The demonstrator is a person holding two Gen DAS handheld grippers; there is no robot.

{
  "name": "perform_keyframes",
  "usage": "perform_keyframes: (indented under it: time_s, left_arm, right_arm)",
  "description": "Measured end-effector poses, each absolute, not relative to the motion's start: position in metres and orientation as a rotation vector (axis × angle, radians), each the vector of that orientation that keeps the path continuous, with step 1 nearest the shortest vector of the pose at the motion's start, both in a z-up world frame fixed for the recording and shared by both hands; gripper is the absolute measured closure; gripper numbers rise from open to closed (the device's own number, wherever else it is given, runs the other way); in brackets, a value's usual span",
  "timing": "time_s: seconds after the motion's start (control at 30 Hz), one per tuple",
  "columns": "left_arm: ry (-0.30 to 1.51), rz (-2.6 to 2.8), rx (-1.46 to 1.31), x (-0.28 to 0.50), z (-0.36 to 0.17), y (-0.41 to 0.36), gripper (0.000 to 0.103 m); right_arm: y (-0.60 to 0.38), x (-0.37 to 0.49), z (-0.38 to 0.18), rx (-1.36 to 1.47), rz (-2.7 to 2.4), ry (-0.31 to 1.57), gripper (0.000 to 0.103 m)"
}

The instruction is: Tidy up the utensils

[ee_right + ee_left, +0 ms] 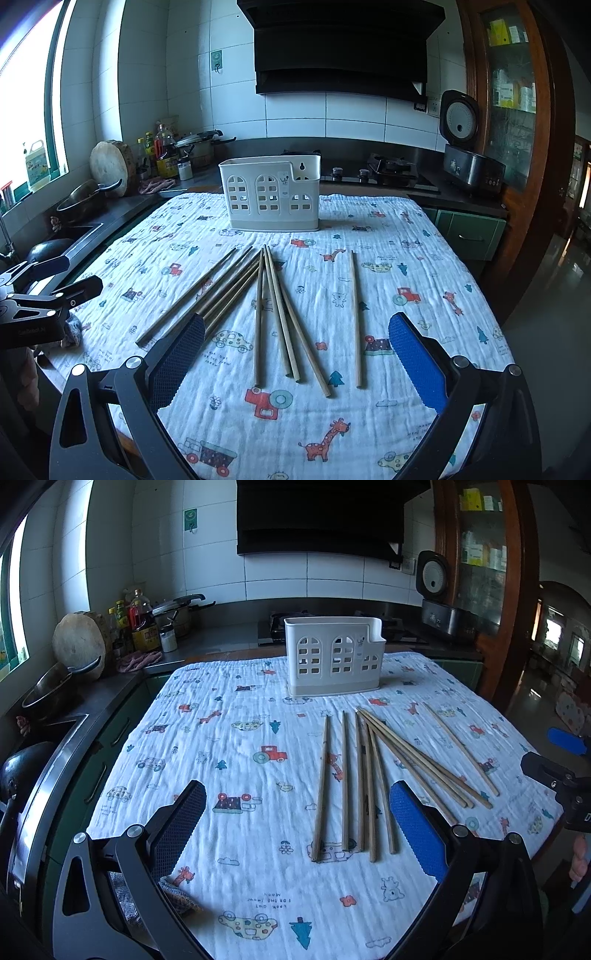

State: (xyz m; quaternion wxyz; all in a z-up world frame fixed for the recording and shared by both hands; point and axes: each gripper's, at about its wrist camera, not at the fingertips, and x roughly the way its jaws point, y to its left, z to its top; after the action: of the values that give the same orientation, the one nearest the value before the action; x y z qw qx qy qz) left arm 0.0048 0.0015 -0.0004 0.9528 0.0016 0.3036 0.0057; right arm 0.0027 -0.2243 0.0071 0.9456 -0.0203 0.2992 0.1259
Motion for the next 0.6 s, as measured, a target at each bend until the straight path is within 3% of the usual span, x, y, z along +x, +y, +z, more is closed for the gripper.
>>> perform_keyframes:
  time_s: [0.6]
  left_arm:
    - [0.623,0.006,0.000,0.0058,-0.0001,0.0021,0.005]
  right_arm:
    - [-0.2232,0.0035,0.0067,-0.043,0.259,0.607,0.006]
